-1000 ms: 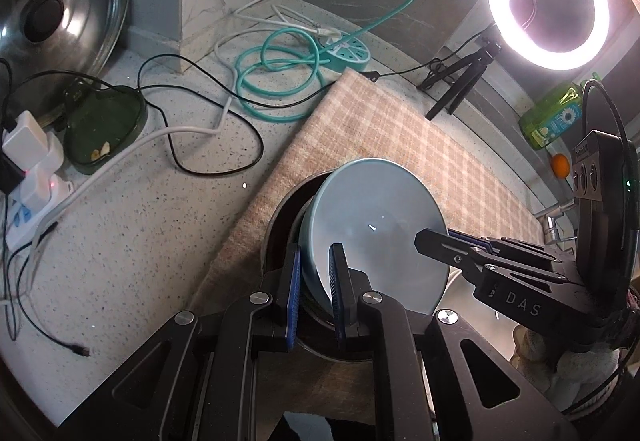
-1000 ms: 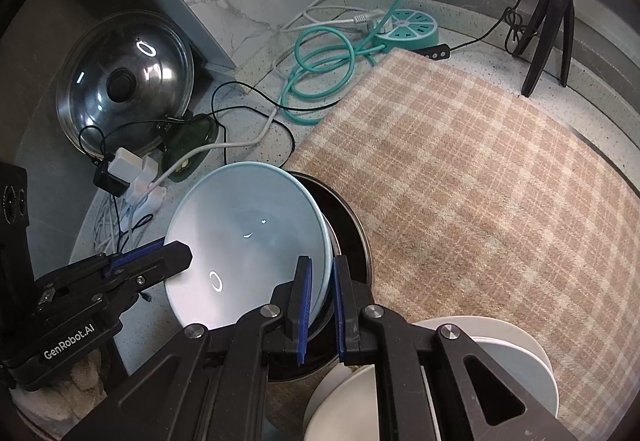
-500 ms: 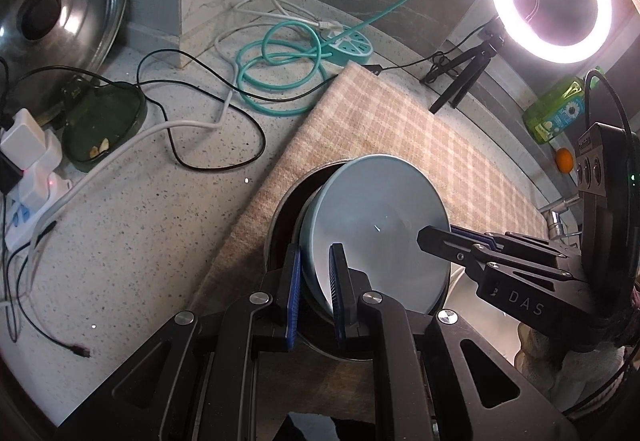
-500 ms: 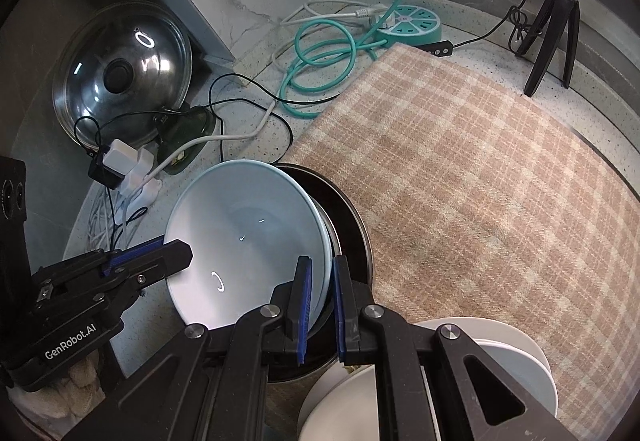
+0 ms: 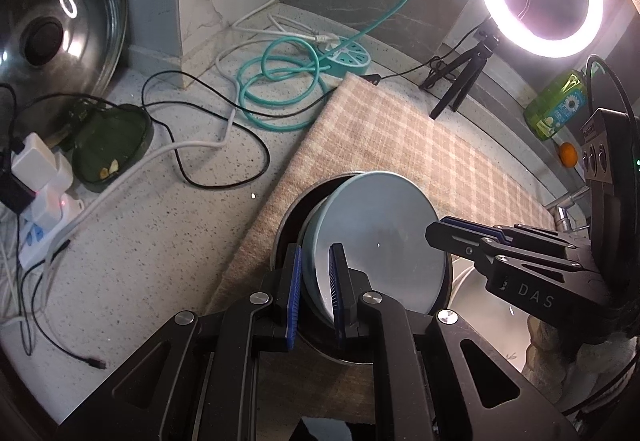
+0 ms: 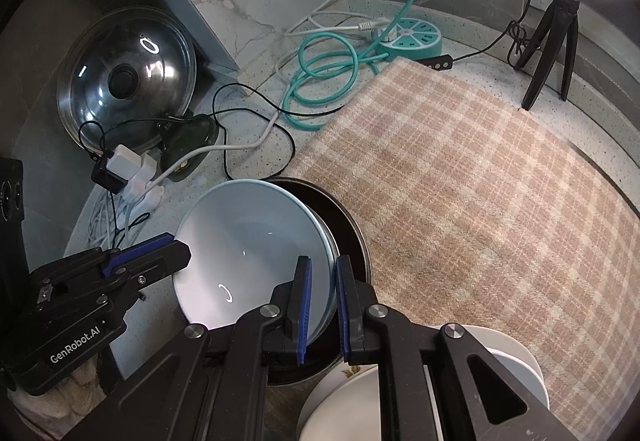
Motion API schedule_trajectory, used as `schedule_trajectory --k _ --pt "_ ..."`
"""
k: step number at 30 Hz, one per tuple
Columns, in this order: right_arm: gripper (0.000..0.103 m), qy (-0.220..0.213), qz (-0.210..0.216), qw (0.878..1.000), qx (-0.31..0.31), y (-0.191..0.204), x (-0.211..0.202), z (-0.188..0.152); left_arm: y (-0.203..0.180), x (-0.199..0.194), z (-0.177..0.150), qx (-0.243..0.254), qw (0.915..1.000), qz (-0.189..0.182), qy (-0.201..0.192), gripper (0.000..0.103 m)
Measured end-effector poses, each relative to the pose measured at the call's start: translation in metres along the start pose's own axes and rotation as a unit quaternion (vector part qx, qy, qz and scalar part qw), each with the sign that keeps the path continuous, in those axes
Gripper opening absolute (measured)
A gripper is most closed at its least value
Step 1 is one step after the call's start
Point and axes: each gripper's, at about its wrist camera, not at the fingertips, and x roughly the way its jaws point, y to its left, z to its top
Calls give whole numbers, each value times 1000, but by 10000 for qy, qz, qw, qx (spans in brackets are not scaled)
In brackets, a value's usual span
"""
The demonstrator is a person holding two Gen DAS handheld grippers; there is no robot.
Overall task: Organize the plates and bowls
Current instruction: 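Lower the pale white bowl into the red bowl inside the steel bowl with both grippers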
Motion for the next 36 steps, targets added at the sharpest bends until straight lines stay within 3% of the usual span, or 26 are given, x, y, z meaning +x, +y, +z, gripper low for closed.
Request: schedule_trajectory --k 12,18,27,36 --pt "13 -142 2 9998 133 -5 -11 -2 1 -18 2 239 9988 198 -388 12" --pt "14 -261 -76 9992 285 -18 -18 -4 25 -21 -1 -72 9989 98 -460 13" --pt "14 -231 -12 9959 879 -52 -12 -8 61 -4 -6 -701 9968 -336 -186 12" --pt "14 -303 182 9927 1149 -52 -9 -13 58 -4 -1 -700 9946 -745 -182 12"
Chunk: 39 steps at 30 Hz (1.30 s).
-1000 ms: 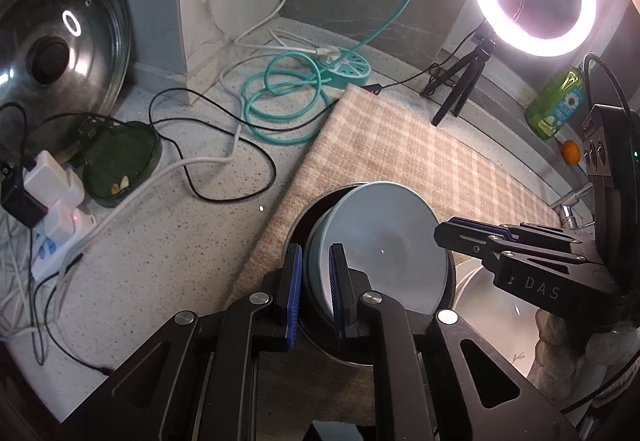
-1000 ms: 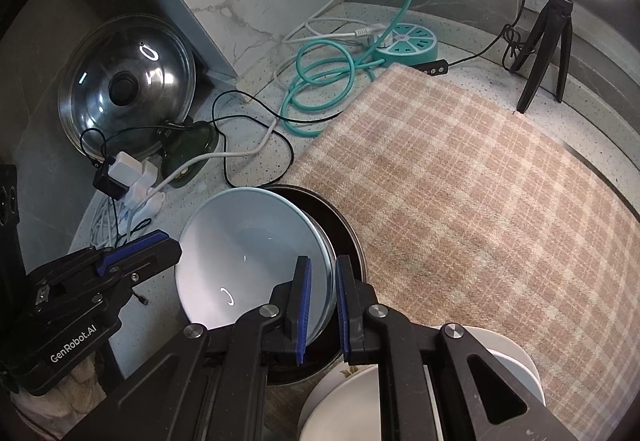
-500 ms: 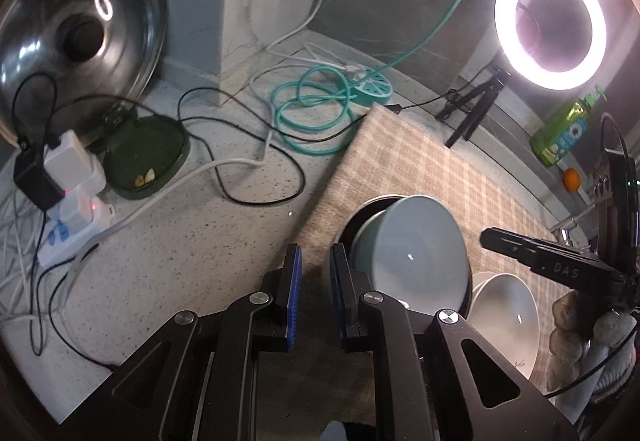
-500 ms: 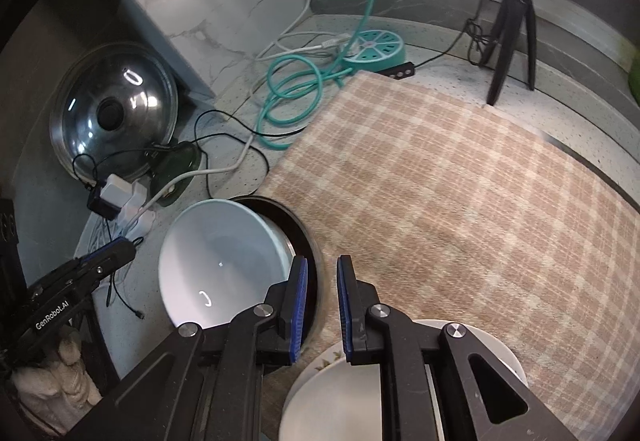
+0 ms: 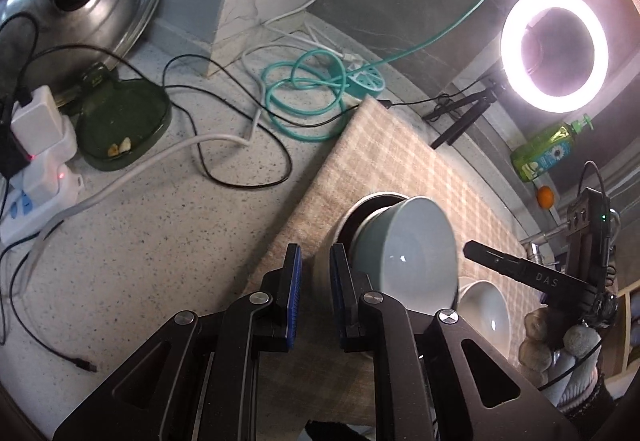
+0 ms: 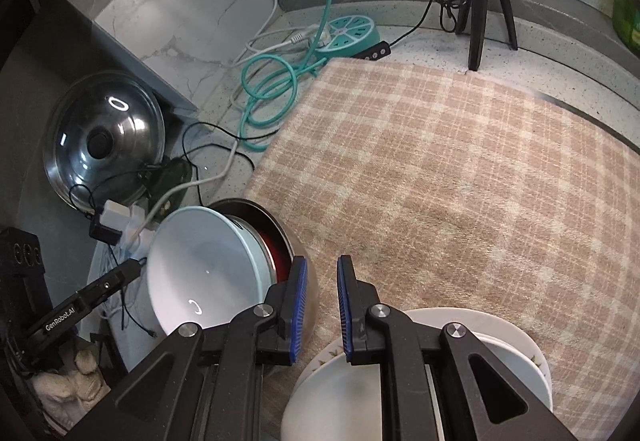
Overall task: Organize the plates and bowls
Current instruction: 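Lower the pale white bowl into the red bowl inside the steel bowl with both grippers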
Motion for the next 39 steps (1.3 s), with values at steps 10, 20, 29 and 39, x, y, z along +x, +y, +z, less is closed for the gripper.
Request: schedule_trajectory --k 10,20,29,39 --pt "14 195 -67 9998 47 2 9 -3 -4 20 9 260 9991 38 319 12" --pt "14 191 12 9998 67 5 12 -2 -5 32 4 284 9981 -125 539 12" --pt "13 400 69 9992 6 11 28 -4 -3 34 1 285 9977 -207 585 12" --pt "11 450 43 9990 -18 12 31 -3 -1 35 -5 296 9972 -120 683 12"
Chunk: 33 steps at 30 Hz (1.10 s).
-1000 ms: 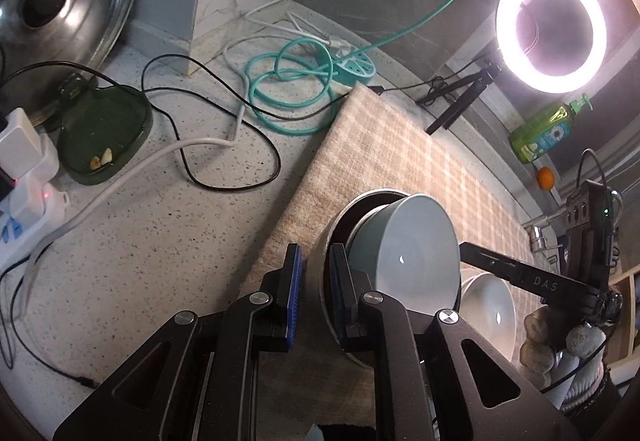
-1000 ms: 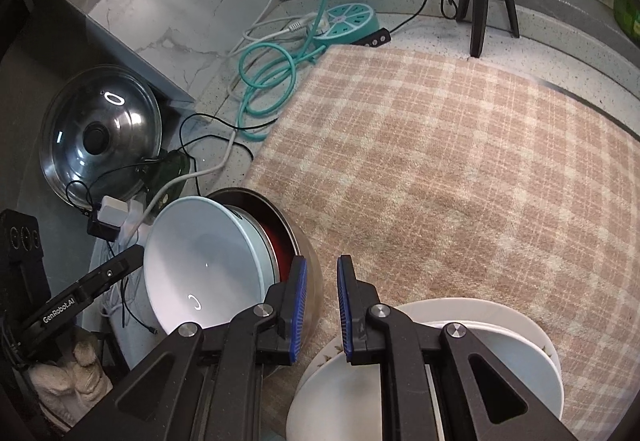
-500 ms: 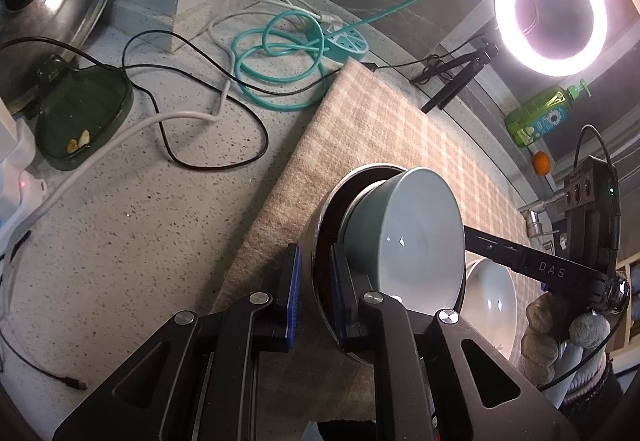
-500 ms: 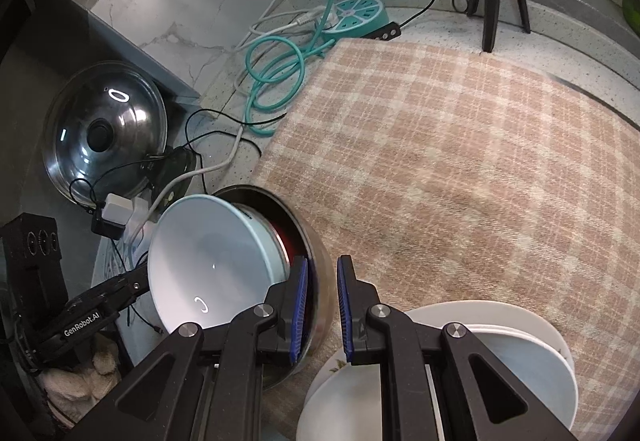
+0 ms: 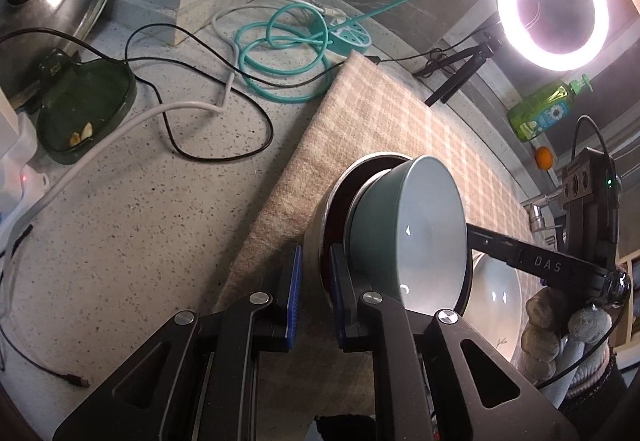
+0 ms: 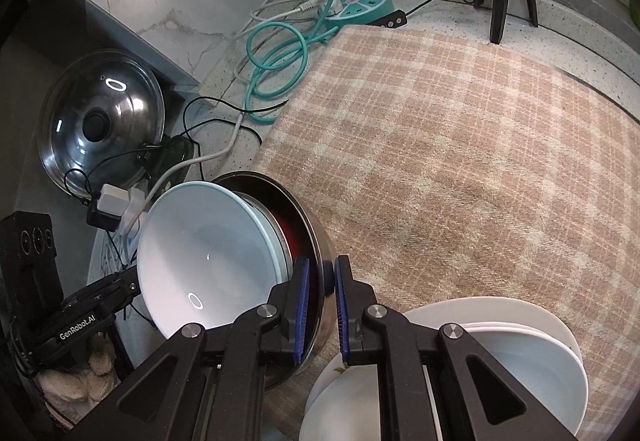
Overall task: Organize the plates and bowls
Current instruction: 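Lower the pale white bowl into the red bowl inside the steel bowl with both grippers, then carry the nested bowls onto the floral-rimmed plate stack with both grippers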
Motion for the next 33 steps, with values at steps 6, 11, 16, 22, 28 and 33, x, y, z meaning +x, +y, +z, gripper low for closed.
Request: schedule_trajectory --k 6,11,16,22,28,33 --pt "11 36 -31 10000 -55 1 3 2 -2 5 -3 92 9999 -13 54 8" --pt "10 44 -89 9999 -80 3 4 3 -4 4 -4 92 10000 35 10 7" --pt "10 63 -81 9999 -7 0 3 2 -6 3 -4 44 10000 61 -41 7" --pt "10 76 -56 10000 24 2 2 0 -7 -3 -2 -1 9997 159 -170 7" --pt "9 51 59 9999 80 7 0 -1 -9 -13 2 -22 9992 239 -312 7" --pt "9 -10 176 9998 51 12 -11 0 -14 -27 5 -18 9986 238 -465 7"
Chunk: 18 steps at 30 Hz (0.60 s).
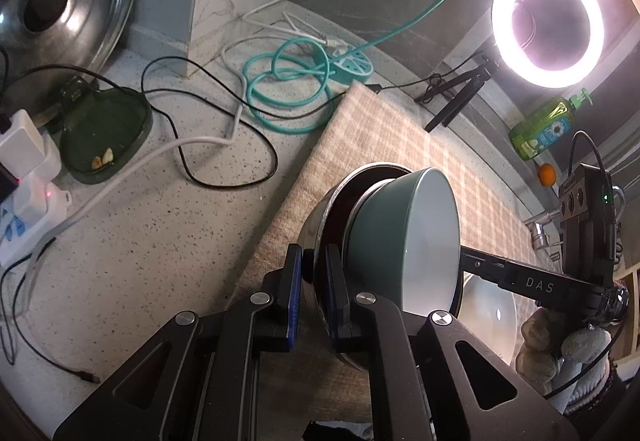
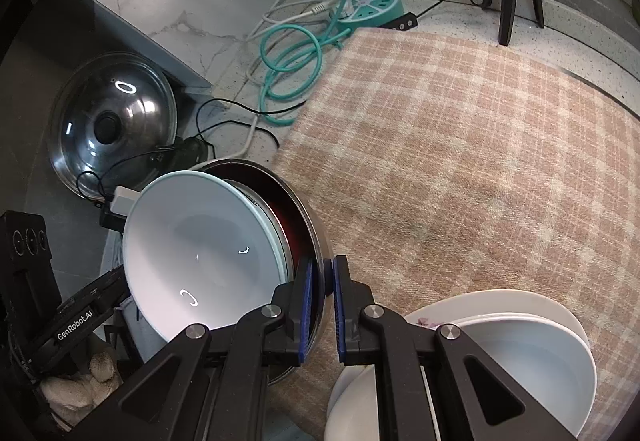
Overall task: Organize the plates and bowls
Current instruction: 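Carry the nested bowls onto the floral-rimmed plate stack with both grippers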
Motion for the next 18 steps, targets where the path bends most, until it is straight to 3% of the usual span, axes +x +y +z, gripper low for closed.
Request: schedule_trajectory --k 18 --pt "9 -330 140 9993 -63 -12 -63 -11 -52 -33 -5 205 9989 -51 -423 7"
